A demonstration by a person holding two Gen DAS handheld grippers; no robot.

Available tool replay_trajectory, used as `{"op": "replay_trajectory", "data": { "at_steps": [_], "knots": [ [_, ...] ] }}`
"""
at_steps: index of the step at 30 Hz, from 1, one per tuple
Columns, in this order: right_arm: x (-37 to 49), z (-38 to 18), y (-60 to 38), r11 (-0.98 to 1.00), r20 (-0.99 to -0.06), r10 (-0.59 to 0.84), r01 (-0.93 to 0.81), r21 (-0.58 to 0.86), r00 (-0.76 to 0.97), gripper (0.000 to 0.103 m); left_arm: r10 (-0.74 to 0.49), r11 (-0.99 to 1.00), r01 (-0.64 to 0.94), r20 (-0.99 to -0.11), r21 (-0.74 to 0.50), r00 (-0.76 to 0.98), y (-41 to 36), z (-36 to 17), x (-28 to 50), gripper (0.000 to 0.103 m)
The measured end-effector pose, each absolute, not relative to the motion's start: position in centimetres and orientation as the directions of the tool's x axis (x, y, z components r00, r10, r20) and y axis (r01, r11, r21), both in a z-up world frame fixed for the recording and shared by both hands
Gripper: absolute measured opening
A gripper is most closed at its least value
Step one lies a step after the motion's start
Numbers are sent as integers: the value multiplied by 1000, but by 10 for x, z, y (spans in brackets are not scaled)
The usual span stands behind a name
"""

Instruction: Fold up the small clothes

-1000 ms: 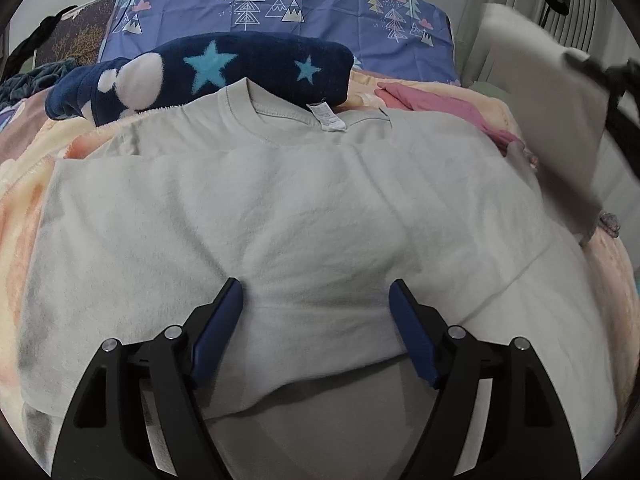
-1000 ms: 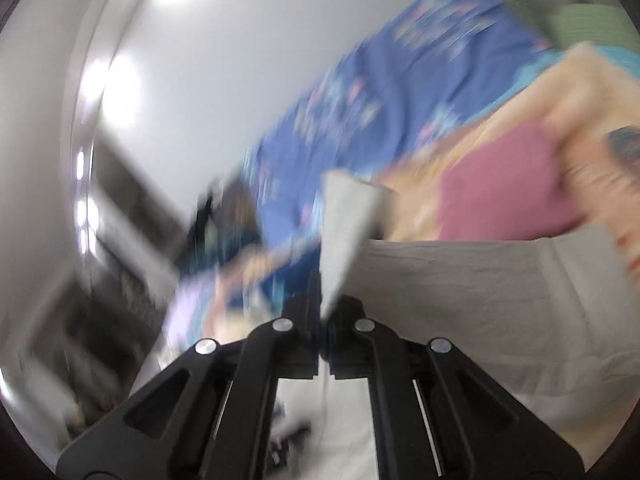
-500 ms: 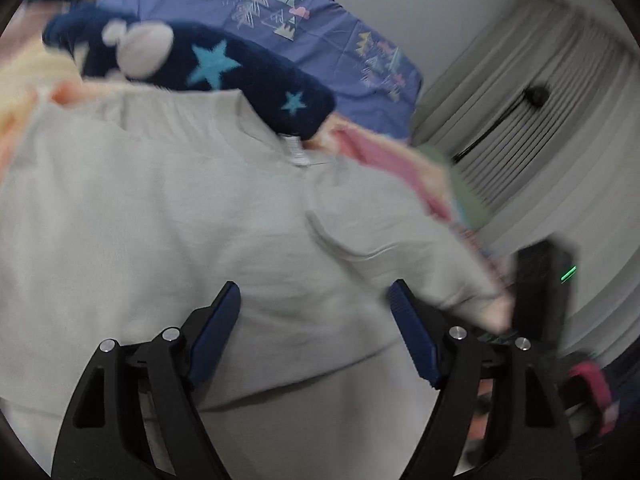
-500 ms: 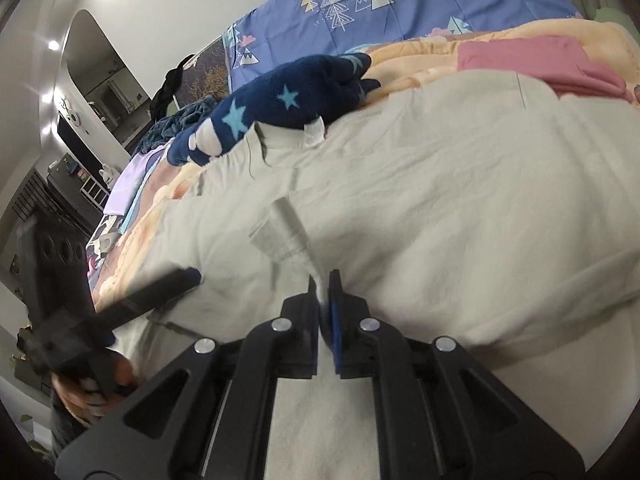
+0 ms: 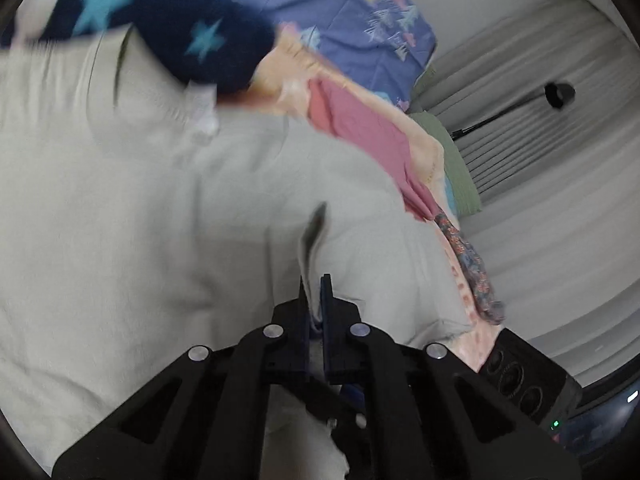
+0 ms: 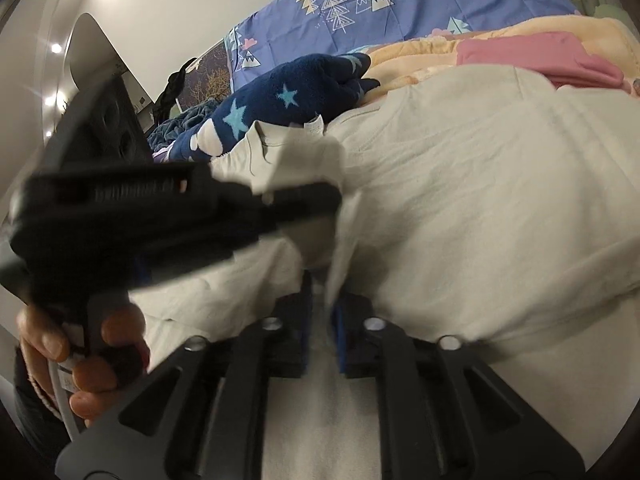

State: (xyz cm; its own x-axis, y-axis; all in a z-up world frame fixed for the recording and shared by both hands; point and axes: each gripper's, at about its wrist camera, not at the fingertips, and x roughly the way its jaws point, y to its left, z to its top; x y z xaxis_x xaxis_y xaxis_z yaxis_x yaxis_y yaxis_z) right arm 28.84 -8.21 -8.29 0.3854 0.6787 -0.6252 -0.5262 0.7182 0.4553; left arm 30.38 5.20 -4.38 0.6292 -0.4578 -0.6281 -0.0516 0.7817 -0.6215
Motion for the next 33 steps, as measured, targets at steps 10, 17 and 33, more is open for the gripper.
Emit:
{"op": "replay_trajectory", "data": {
  "at_steps": [10,17,33],
  "knots": [
    [286,-80,-175,731,-550,680,-388,562,485,27,-365,869,94,-501,-486,784,62,68,272,4],
    [293,-89,-186,773,-588,621,-280,570,518,11,-311,872,53,-467,-487,827,106,86,243,4],
    [292,-89,-174,817,-629,570,-286,500,529,12,-82,828,-263,-571,-495,817,245,10,162,4]
  ]
}}
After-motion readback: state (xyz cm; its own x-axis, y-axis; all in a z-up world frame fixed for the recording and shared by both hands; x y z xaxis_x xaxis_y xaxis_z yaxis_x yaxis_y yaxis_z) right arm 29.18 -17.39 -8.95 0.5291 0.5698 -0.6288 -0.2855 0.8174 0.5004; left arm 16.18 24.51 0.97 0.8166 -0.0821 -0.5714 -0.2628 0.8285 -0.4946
